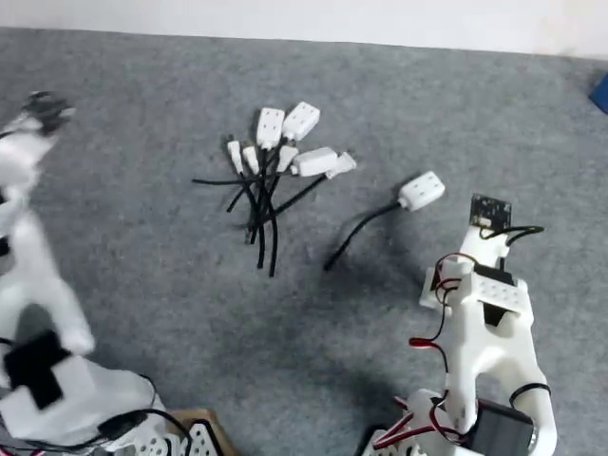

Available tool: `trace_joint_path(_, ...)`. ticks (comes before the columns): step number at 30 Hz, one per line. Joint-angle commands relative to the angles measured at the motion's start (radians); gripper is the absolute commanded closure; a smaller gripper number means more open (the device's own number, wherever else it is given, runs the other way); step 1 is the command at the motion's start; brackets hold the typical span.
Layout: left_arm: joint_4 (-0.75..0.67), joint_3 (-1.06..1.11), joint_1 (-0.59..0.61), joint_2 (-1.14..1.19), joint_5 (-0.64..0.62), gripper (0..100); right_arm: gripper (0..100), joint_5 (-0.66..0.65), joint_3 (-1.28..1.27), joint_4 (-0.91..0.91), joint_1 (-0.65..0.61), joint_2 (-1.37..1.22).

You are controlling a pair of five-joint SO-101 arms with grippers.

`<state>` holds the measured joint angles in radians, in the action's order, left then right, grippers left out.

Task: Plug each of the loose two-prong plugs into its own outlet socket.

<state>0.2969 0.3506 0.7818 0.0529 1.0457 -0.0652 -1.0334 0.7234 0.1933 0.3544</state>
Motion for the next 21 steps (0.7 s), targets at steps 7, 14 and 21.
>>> trace_joint_path(7, -0.184, -0.246, 0.148, 0.372, 0.015, 100, 63.7, -0.014, 0.002, -0.018, -0.018, 0.005)
trace_joint_path(14, -0.183, -0.562, 0.157, 0.627, 0.015, 99, 63.7, -0.014, 0.002, -0.018, -0.018, 0.005)
trace_joint_path(21, 0.014, -0.811, 0.154, 0.796, 0.008, 90, 63.7, -0.014, 0.002, -0.019, -0.018, 0.005)
